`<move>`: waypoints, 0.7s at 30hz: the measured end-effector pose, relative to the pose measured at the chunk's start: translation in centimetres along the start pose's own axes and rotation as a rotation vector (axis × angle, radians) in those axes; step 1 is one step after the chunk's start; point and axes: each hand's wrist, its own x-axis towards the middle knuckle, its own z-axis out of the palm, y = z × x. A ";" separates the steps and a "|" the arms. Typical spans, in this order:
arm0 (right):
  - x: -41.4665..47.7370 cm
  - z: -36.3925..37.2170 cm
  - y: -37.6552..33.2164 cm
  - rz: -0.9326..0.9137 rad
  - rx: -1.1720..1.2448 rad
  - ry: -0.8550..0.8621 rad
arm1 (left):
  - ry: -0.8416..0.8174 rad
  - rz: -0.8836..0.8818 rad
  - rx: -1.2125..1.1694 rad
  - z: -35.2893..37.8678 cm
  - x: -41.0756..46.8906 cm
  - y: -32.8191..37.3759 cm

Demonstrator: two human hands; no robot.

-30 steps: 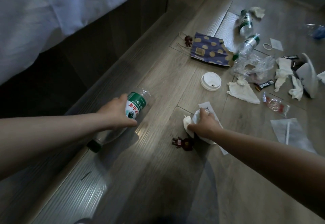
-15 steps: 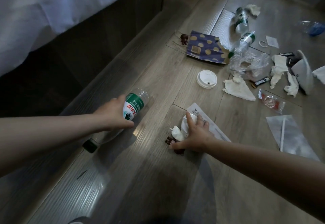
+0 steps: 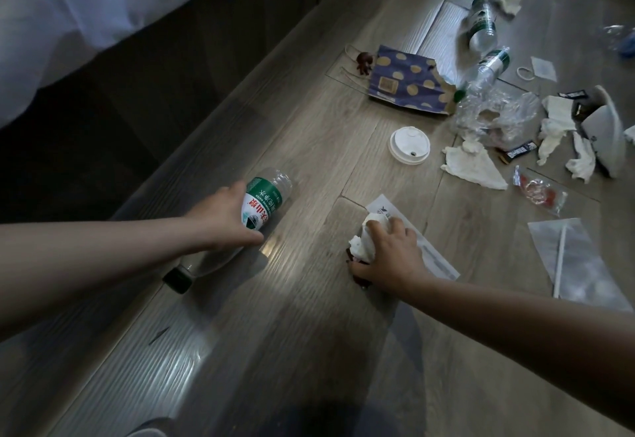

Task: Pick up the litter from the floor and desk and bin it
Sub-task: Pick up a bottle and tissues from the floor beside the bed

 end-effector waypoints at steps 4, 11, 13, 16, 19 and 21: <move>-0.1 0.2 0.2 -0.028 0.054 0.061 | -0.015 0.017 -0.028 0.0 0.1 0.4; 0.7 0.3 1.1 -0.026 -0.016 0.050 | -0.018 0.019 -0.019 0.0 0.0 0.4; 0.9 0.2 1.3 -0.006 0.009 0.010 | -0.010 0.009 -0.007 0.0 0.1 0.3; 0.9 0.2 1.4 0.014 0.044 -0.023 | -0.009 -0.009 0.005 0.1 0.1 0.3; 1.0 0.2 1.4 0.012 0.044 -0.002 | -0.026 -0.008 -0.005 0.0 0.1 0.6; 1.0 0.3 1.4 0.011 0.076 0.017 | -0.024 0.004 -0.005 0.0 0.0 1.0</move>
